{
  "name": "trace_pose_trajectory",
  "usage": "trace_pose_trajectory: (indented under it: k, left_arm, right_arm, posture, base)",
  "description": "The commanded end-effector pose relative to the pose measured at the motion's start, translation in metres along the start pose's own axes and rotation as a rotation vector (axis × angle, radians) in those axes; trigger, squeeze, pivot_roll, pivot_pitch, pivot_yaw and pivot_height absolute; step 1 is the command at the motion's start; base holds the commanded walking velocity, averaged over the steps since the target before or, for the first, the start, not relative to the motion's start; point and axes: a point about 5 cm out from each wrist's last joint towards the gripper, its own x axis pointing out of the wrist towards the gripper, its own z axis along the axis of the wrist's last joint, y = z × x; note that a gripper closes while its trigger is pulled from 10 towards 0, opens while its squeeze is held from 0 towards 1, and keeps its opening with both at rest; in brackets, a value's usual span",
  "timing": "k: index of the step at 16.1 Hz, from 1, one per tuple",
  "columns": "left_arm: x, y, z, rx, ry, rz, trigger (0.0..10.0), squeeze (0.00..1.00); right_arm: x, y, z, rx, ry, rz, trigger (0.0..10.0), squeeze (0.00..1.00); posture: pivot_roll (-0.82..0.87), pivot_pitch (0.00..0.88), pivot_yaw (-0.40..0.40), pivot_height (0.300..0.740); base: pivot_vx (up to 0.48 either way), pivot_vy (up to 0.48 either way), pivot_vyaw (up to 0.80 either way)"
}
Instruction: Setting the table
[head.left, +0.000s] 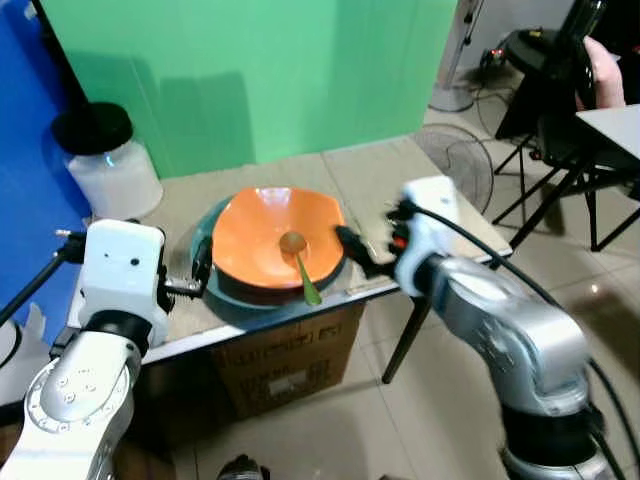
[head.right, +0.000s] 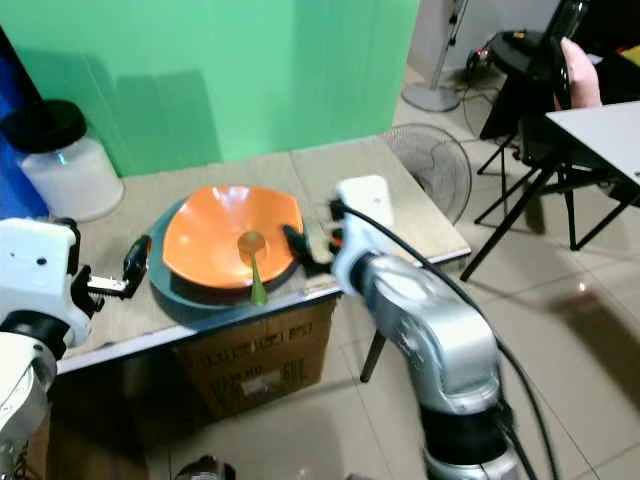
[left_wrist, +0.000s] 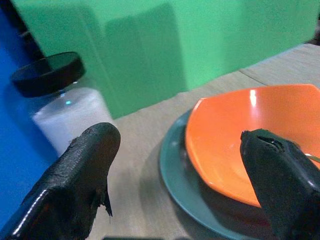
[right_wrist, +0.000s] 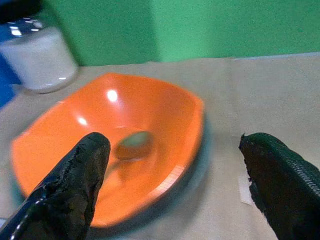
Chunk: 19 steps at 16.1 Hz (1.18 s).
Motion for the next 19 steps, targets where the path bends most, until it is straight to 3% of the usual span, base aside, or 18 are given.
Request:
trace_pose_trajectory:
  k: [1, 4, 5, 6, 7, 12, 13, 14, 15, 17, 19]
  left_arm:
    - [-0.004, -0.004, 0.002, 0.01, -0.001, -0.053, 10.0, 0.0]
    - [-0.01, -0.006, 0.001, 0.015, 0.011, -0.108, 10.0, 0.0]
    - [-0.012, -0.006, 0.0, 0.017, 0.02, -0.124, 10.0, 0.0]
    - [-0.015, -0.007, -0.002, 0.029, 0.037, -0.164, 10.0, 0.0]
    - [-0.018, -0.01, -0.003, 0.045, 0.056, -0.218, 10.0, 0.0]
    - [-0.025, -0.012, -0.007, 0.075, 0.098, -0.311, 10.0, 0.0]
    - [-0.025, -0.012, -0.007, 0.08, 0.1, -0.325, 10.0, 0.0]
    - [-0.025, -0.013, -0.007, 0.085, 0.101, -0.344, 10.0, 0.0]
    - [-0.026, -0.015, -0.007, 0.088, 0.101, -0.362, 10.0, 0.0]
    - [-0.029, -0.018, -0.007, 0.093, 0.104, -0.401, 10.0, 0.0]
    - [-0.029, -0.019, -0.007, 0.097, 0.106, -0.413, 10.0, 0.0]
  right_arm:
    - [0.009, 0.01, 0.004, -0.012, 0.046, 0.046, 10.0, 1.0]
    - [0.025, 0.033, 0.012, -0.047, 0.106, 0.117, 10.0, 1.0]
    - [0.03, 0.038, 0.01, -0.079, 0.16, 0.122, 10.0, 0.66]
    - [0.035, 0.047, 0.006, -0.087, 0.22, 0.14, 10.0, 0.0]
    - [0.041, 0.055, 0.002, -0.09, 0.3, 0.142, 10.0, 0.0]
    - [0.065, 0.069, 0.001, -0.088, 0.412, 0.156, 9.7, 0.0]
    - [0.069, 0.07, 0.002, -0.09, 0.423, 0.153, 7.5, 0.0]
    - [0.075, 0.069, 0.004, -0.08, 0.431, 0.147, 3.6, 0.0]
    - [0.079, 0.068, 0.006, -0.075, 0.434, 0.138, 2.9, 0.0]
    - [0.083, 0.065, 0.005, -0.065, 0.46, 0.128, 0.0, 0.0]
    - [0.085, 0.062, 0.001, -0.059, 0.489, 0.119, 0.0, 0.0]
  posture:
    - [0.03, 0.074, -0.019, 0.74]
    - [0.03, 0.087, -0.02, 0.74]
    - [0.03, 0.092, -0.026, 0.74]
    - [0.04, 0.095, -0.031, 0.74]
    - [0.04, 0.098, -0.036, 0.74]
    - [0.03, 0.104, -0.039, 0.74]
    - [0.03, 0.101, -0.04, 0.74]
    - [0.03, 0.098, -0.043, 0.74]
    - [0.03, 0.096, -0.045, 0.74]
    - [0.03, 0.093, -0.047, 0.74]
    - [0.03, 0.089, -0.048, 0.74]
  base:
    - [0.0, 0.0, 0.0]
    - [0.0, 0.0, 0.0]
    - [0.0, 0.0, 0.0]
    - [0.0, 0.0, 0.0]
    - [0.0, 0.0, 0.0]
    - [0.0, 0.0, 0.0]
    - [0.0, 0.0, 0.0]
    - [0.0, 0.0, 0.0]
    - [0.0, 0.0, 0.0]
    - [0.0, 0.0, 0.0]
    - [0.0, 0.0, 0.0]
